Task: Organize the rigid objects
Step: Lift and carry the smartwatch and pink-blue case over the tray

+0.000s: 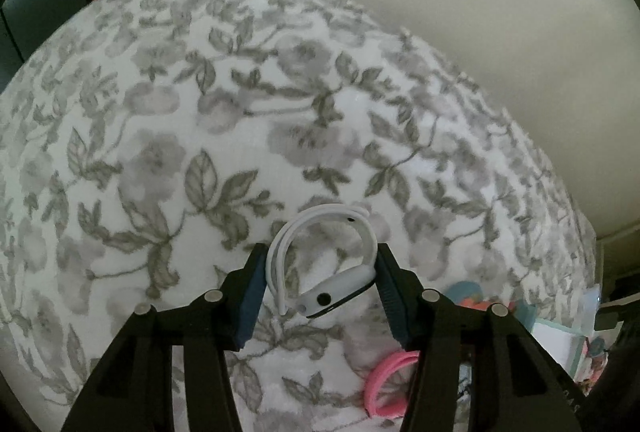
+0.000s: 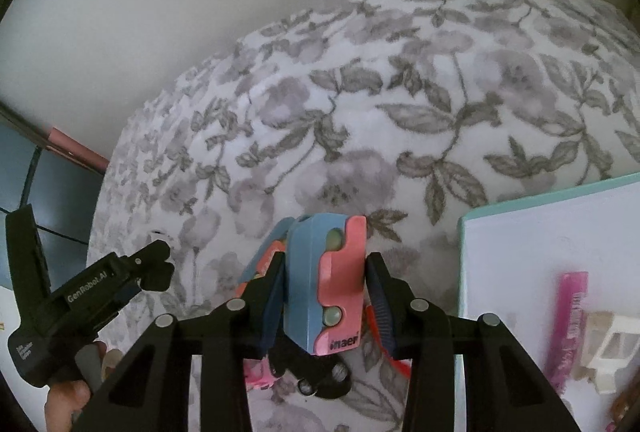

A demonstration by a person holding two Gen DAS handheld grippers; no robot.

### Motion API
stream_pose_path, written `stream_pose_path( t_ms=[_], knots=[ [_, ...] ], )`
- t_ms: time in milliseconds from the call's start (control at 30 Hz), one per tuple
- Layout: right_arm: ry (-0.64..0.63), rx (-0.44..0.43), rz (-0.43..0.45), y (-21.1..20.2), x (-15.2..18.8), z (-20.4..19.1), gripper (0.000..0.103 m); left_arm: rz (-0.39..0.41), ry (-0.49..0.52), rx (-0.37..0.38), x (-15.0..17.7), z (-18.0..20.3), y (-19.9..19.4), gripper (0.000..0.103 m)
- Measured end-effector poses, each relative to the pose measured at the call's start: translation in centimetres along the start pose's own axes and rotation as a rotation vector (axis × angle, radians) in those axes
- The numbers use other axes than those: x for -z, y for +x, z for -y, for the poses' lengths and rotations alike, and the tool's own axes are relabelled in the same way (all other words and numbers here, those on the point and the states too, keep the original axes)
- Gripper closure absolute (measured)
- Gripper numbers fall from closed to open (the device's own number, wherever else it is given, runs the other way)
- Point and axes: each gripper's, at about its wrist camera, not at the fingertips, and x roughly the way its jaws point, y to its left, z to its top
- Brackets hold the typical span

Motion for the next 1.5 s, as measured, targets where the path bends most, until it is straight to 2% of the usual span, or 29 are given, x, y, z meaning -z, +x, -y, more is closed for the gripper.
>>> stream_pose_path(
  t_ms=[233,667,833,1033,1233,1333,1500],
  knots=[
    [0.018,-0.025,0.087,-4.7,0.4,0.2,0.061,0.093,0.035,0.023,-0.1,2.0,-4.6,0.049],
    [0.116,0.053,0.239,-14.2,2.7,4.4,0.061,0.182,0.182,0.087,3.2,9.0,-10.3,0.049],
    [0.182,0.109,0.274,-16.8,3.6,7.2,0.061,0.178,0.227,0.135,4.9,11.5,-11.2,0.049],
    [0.248,0.236,0.295,-19.4,4.2,10.7,0.061,0.169,0.281,0.162,6.5,14.3,-11.5,0.049],
    [0.319,0.319,0.320,-21.6,4.4,14.6,0.061,0.117,0.335,0.186,8.7,17.2,-10.6,0.049],
    [0.338,0.354,0.336,-22.6,4.5,16.2,0.061,0.097,0.390,0.197,10.3,19.3,-10.1,0.049],
    [0.360,0.462,0.341,-23.5,4.7,18.7,0.061,0.062,0.480,0.188,12.8,22.2,-8.9,0.049]
  ],
)
